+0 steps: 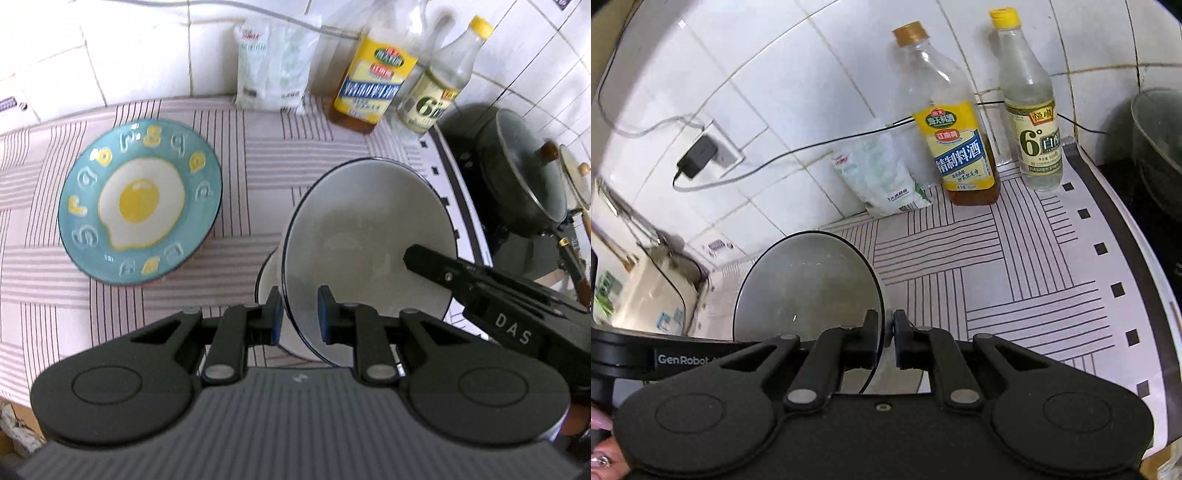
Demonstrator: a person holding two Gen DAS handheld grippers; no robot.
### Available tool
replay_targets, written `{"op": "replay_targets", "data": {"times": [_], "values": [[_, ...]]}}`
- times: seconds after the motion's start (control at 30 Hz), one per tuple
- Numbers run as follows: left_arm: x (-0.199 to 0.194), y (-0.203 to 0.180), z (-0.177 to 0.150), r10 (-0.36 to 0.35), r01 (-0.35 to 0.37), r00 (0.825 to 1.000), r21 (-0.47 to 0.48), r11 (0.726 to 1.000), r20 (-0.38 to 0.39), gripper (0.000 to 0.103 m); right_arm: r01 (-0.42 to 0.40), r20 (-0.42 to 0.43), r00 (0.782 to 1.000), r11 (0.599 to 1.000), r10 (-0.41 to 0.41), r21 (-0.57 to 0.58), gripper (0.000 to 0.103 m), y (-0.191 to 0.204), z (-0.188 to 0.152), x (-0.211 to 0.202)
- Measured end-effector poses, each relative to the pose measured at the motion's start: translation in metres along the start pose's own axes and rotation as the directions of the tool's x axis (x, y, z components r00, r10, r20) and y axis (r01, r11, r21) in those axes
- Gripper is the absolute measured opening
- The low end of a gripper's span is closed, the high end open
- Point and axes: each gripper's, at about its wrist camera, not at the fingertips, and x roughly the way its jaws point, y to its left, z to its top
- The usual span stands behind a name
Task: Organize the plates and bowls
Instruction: 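Lower the held bowl into the nested bowls and open the left gripper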
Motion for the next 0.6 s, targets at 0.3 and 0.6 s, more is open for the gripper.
{"op": "replay_targets", "data": {"times": [0.3, 0.6], "values": [[0.041, 0.008, -0.011, 0.013, -0.021, 0.991, -0.059, 0.998, -0.130, 0.018, 0.055, -0.045, 0.997, 0.983, -0.064, -0.172, 0.012, 0.004, -0.014, 0.027], [0.050, 0.001, -0.002, 0.046, -0.054, 0.979, -0.037, 0.998, -0.200, 0.023, 0.093, -0.006, 0.995, 0.927, -0.102, -0.363, 0.011, 0.016, -0.022, 0.036]]}}
